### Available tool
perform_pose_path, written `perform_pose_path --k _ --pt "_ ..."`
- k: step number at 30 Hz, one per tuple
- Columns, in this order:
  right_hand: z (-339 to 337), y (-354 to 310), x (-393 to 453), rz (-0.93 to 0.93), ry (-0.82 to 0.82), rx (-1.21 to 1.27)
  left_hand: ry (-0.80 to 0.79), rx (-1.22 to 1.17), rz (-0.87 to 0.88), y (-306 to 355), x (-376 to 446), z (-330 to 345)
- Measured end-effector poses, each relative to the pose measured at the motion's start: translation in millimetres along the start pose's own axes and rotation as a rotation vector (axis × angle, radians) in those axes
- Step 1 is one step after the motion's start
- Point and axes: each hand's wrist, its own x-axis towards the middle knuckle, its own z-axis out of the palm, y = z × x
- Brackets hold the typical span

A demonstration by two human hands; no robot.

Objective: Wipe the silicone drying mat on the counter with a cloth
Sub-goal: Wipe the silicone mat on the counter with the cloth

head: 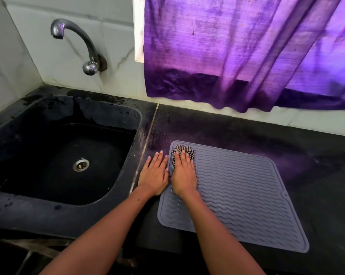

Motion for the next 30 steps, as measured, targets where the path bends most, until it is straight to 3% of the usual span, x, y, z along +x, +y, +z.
perform_pose_path --k 3,6,7,9,11,15,23,25,28,30 --pt "-3 1 4 0.017 0.054 0.22 0.013 -0.013 0.003 0 0 -1" --pt "-13 -9 7 0.299 0.373 0.796 0.026 -0.023 -0.004 0 1 0" --pt "-16 -12 8 0.37 0.494 0.876 0.029 -0.023 -0.006 0 2 -1" --pt "-21 -18 12 0.333 0.593 0.738 0.025 -0.021 -0.009 0 2 -1" --pt "-19 -15 20 0.179 0.475 0.417 0.014 -0.02 -0.006 1 1 -1" --pt "-7 -2 25 0.011 0.008 0.011 -0.011 -0.001 -0.012 0 3 0" --pt "-6 5 35 -0.029 -0.025 0.042 0.001 -0.006 -0.016 2 2 0" --pt "-11 5 38 0.001 0.018 0.249 -0.005 -0.016 -0.015 2 1 -3" --pt "-30 2 44 0.318 0.201 0.952 0.002 -0.03 -0.013 1 0 -2" --pt "-40 6 47 0.464 0.407 1.105 0.016 -0.05 -0.007 0 0 -1"
